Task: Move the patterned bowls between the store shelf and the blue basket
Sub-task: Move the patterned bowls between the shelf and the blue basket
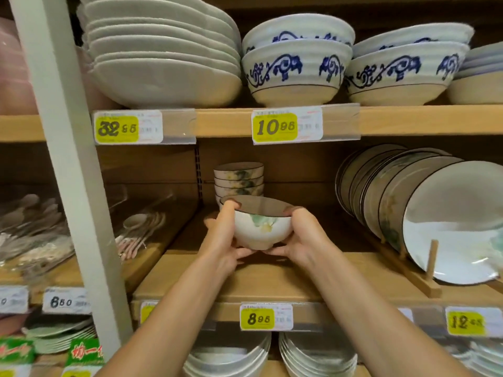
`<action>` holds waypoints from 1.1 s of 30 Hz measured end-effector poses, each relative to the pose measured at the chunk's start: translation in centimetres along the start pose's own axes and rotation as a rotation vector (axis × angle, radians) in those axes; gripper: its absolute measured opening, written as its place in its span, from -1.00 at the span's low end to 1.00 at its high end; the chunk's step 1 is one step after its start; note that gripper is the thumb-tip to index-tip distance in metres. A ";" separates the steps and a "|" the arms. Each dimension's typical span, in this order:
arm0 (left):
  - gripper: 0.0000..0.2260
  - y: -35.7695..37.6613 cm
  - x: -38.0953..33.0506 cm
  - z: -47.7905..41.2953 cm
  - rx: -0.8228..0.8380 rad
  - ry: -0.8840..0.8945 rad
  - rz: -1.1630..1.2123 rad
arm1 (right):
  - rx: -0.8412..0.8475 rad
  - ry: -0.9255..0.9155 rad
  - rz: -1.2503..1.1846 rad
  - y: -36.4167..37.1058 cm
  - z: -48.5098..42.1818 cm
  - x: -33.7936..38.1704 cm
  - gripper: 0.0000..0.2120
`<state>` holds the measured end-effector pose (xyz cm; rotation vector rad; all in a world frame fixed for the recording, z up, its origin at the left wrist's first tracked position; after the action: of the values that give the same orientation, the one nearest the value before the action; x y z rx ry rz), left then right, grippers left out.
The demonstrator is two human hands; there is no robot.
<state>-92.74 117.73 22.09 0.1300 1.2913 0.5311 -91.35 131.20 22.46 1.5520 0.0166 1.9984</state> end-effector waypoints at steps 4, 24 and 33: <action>-0.60 -2.0 -2.4 -1.4 0.252 -0.187 -0.122 | 0.194 0.147 0.046 -1.5 -1.7 2.3 -0.58; -0.53 0.4 0.5 -0.4 0.040 -0.021 -0.035 | -0.045 0.039 -0.036 0.0 -2.5 -0.1 -0.70; -0.63 -0.5 -1.2 -2.1 0.204 -0.160 -0.159 | 0.232 0.137 0.199 -1.3 -4.8 2.8 -0.61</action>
<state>-94.80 116.30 22.36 0.2331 1.1853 0.2474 -95.37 135.24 22.97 1.6073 0.1601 2.3268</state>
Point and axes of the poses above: each hand's wrist, its own z-axis away from the middle knuckle, its own y-axis out of the palm, x = y × z, the point moved 1 cm from there along -z, towards the middle knuckle, and after that the axes turned 13 degrees about -x, right-handed, at the moved point
